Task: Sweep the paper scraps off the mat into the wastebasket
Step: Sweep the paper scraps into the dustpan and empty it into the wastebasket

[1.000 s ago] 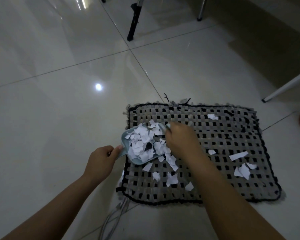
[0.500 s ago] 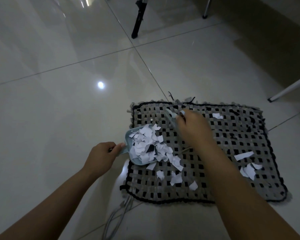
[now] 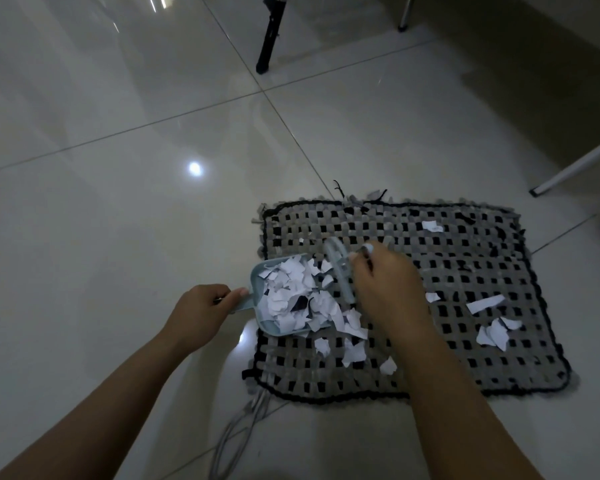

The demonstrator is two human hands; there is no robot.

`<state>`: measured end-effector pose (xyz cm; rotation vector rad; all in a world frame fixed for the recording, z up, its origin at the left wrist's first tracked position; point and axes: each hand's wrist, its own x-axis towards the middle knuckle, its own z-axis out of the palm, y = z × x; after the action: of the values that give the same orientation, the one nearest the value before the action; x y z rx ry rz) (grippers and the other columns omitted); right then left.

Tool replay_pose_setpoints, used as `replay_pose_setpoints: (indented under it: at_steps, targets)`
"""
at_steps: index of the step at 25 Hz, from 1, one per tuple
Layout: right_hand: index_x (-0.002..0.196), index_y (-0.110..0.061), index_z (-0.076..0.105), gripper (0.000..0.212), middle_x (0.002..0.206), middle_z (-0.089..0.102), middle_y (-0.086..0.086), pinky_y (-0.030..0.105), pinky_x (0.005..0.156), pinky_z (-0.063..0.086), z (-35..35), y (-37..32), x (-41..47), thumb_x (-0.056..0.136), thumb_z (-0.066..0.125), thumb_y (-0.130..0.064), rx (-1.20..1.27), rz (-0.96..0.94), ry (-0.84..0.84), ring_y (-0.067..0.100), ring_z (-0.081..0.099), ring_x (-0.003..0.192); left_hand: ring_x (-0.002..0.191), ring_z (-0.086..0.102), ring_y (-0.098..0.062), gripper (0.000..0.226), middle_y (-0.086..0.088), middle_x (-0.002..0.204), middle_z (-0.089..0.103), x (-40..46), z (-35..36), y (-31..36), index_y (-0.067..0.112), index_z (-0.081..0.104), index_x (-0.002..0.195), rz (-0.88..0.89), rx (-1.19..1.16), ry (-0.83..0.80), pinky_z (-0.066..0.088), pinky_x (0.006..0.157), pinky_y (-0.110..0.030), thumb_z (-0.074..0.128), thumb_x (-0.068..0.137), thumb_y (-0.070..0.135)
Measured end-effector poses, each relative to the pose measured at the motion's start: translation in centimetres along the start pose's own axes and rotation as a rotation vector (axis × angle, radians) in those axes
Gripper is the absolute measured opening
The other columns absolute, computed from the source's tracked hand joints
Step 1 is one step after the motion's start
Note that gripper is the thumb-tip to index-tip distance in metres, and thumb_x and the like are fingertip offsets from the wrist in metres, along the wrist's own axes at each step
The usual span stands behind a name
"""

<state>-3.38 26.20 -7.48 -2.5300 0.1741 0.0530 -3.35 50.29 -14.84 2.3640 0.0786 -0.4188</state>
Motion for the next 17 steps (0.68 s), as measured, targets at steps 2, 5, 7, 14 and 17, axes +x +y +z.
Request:
replay_pose_setpoints:
  at_steps: [2,5,7,14,17]
  targets:
    - [0.055,-0.022,0.030,0.042,0.051,0.037,-0.001,0.023,0.042,0.022,-1.5,1.7,-1.4,0.095,0.042,-0.018,0.039,0.170,0.136,0.010,0.034,0.044,0.043,0.036,-0.012,0.050,0.002,0.042,0.038,0.3,-0.4,-0.2,0.013,0.043,0.047,0.027,0.033,-0.022,0.027,0.050,-0.028,0.053,0.090,0.037]
    - [0.057,-0.010,0.036,0.038,0.047,0.036,0.003,0.021,0.043,0.022,-2.4,4.6,-3.8,0.094,0.044,-0.016,-0.004,0.373,0.290,0.015,0.034,0.042,0.037,0.034,-0.007,0.052,0.003,0.034,0.038,0.6,-1.1,-0.4,0.023,0.038,0.041,0.046,0.054,-0.045,0.026,0.048,-0.027,0.055,0.089,0.036]
    - [0.058,-0.008,0.037,0.036,0.045,0.034,0.002,0.021,0.043,0.019,-1.2,5.2,-5.1,0.093,0.046,-0.013,-0.038,0.412,0.305,0.015,0.032,0.040,0.037,0.032,-0.009,0.052,0.002,0.034,0.035,0.7,-1.3,-0.3,0.021,0.038,0.042,0.043,0.060,-0.052,0.026,0.048,-0.027,0.056,0.089,0.035]
    - [0.063,-0.006,0.048,0.029,0.045,0.023,-0.006,0.019,0.041,0.011,3.4,1.3,-4.4,0.092,0.044,-0.012,-0.039,0.221,0.192,0.005,0.022,0.038,0.044,0.035,-0.014,0.049,-0.001,0.044,0.037,-0.3,0.0,0.5,0.012,0.043,0.048,0.013,0.047,-0.040,0.026,0.049,-0.027,0.053,0.090,0.036]
    - [0.057,-0.008,0.041,0.033,0.045,0.025,-0.003,0.020,0.042,0.011,4.2,0.1,-3.5,0.089,0.040,-0.014,-0.012,0.128,0.139,0.008,0.021,0.039,0.045,0.035,-0.015,0.048,-0.003,0.047,0.038,-0.6,0.2,0.6,0.008,0.046,0.053,-0.005,0.034,-0.043,0.026,0.049,-0.028,0.053,0.090,0.038]
